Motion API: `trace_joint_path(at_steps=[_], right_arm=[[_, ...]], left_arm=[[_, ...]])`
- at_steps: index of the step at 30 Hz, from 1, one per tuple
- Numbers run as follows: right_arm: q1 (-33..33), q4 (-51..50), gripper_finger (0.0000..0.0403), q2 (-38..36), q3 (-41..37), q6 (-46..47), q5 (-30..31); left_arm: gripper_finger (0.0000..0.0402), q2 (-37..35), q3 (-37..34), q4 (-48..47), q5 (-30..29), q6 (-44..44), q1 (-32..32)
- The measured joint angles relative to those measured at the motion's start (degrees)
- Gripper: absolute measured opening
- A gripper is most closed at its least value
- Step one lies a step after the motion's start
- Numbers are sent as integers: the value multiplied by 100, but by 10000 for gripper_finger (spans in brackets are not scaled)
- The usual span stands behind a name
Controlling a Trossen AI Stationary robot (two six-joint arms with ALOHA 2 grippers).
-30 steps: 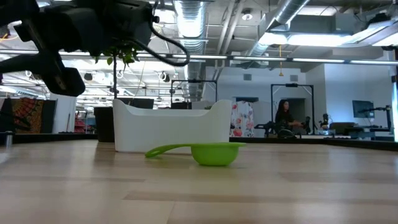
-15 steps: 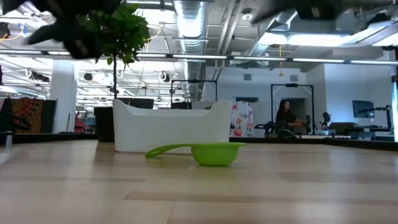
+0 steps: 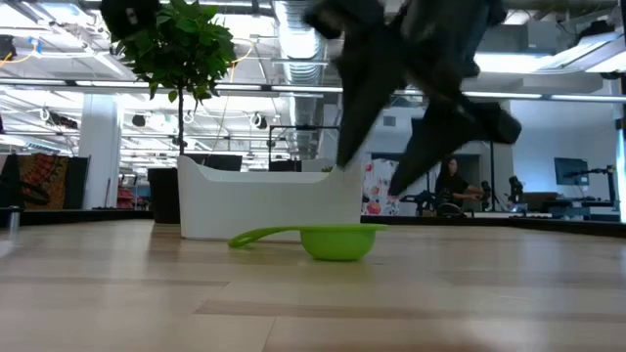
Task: Nest measuring cups in basket
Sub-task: Stack the green measuring cup into the red measuring cup
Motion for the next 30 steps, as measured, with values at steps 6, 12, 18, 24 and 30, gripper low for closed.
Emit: trace_joint_path(at_steps=[6,12,18,24,30], right_arm=[[-174,-6,195,218,-9,-396,-383],[-242,273,140,473,-12,-651,-538],[-261,692,113,728,6,-668,-820],[-103,847,112,639,0,-476,-591],[21,2007,105,604,9,-1305,-481]], left_arm=[[146,-272,2,-388,-641,-463,-319],[145,-197,-4,-547,-924,-555,-413],[145,-86,-2,-552,-1042,-897,-416],[145,-195,-2,-574,-1062,-1283,-418],[146,-182,-135,-1288,-1252,-1311,-422]])
